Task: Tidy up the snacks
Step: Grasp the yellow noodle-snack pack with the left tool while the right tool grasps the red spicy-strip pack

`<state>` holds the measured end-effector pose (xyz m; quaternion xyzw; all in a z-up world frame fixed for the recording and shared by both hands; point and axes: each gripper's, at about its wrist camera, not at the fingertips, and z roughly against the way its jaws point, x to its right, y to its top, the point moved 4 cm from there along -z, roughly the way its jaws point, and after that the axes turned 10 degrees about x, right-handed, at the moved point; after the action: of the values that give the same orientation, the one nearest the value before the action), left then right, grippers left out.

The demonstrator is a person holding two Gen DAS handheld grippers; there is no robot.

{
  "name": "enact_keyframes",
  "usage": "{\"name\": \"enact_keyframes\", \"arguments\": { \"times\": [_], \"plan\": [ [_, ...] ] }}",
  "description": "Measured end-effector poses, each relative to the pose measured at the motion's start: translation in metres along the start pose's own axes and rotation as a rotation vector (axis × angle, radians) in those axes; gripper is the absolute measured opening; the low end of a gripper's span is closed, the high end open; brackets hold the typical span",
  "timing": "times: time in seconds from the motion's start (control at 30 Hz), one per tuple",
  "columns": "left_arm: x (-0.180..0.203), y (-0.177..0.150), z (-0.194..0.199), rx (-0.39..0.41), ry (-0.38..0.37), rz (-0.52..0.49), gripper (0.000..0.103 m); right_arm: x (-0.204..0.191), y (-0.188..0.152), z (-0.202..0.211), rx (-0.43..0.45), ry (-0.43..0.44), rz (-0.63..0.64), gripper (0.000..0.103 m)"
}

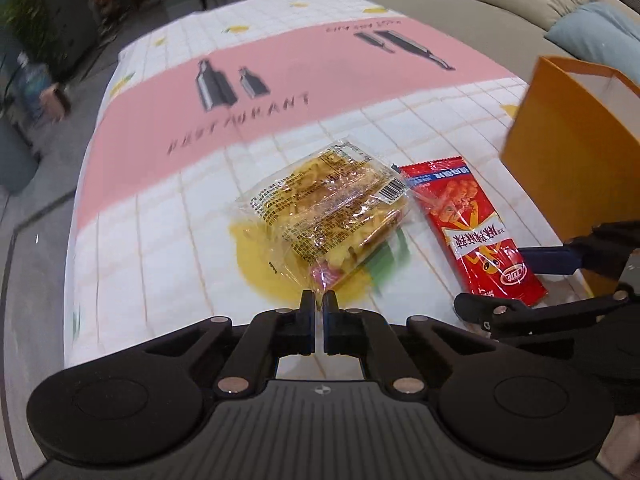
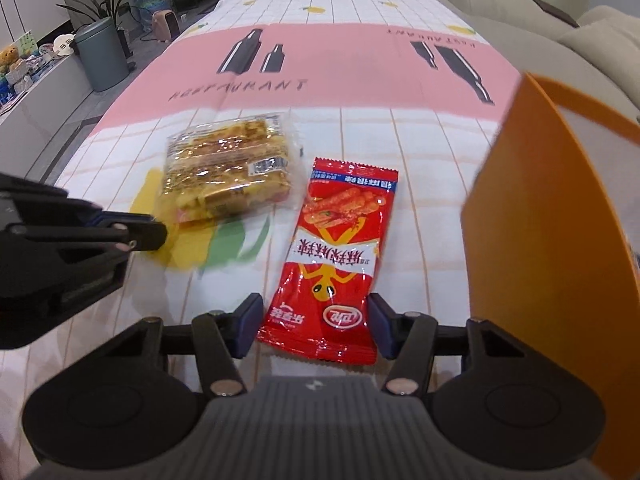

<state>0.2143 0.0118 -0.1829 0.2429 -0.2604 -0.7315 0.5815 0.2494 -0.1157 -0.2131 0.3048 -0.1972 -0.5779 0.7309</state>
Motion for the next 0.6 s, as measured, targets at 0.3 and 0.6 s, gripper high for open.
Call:
{"name": "enact_keyframes", "arguments": {
  "times": [0.3, 0.6],
  "plan": [
    [0.021, -0.056, 0.061, -0.153, 0.012, 0.184, 0.003, -0.007, -0.055, 0.056, -0.069, 0.042, 0.046, 0.054],
    [0.043, -0.099, 0.1, -0.242, -0.038, 0.255, 0.002, -0.012, -0.09, 0.096, -0.133, 0.111, 0.022, 0.054]
  ]
}}
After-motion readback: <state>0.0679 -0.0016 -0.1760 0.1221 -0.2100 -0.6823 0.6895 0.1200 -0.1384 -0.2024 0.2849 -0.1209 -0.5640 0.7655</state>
